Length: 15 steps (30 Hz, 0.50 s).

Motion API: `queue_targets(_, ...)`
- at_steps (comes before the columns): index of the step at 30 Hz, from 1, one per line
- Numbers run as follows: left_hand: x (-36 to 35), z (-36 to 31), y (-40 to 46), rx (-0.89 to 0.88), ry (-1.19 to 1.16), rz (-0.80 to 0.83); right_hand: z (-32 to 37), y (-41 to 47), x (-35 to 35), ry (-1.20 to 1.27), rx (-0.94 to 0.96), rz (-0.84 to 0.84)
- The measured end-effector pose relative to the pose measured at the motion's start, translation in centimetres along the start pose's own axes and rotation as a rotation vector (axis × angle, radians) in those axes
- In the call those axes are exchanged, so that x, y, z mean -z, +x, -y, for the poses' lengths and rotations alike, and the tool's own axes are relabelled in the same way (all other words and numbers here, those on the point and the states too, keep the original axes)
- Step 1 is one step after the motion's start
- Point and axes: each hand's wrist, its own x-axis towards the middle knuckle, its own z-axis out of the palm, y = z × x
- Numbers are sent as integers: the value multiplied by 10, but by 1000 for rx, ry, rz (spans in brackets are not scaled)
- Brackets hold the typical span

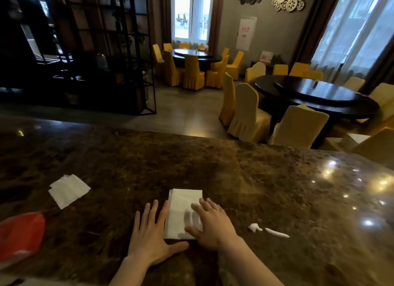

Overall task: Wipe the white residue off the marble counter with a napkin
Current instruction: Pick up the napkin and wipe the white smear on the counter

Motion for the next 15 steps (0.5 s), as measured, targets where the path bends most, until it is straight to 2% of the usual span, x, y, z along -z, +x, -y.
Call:
queue_targets(4, -16, 18, 3, 27, -17, 22, 32, 14, -17, -33, 98, 5)
queue_targets(8, -26, 24, 2, 17, -10, 31, 35, 21, -28, -69, 89, 68)
queue_targets(15, -28, 23, 1, 14, -5, 27, 26, 9, -40, -215, 201, -168)
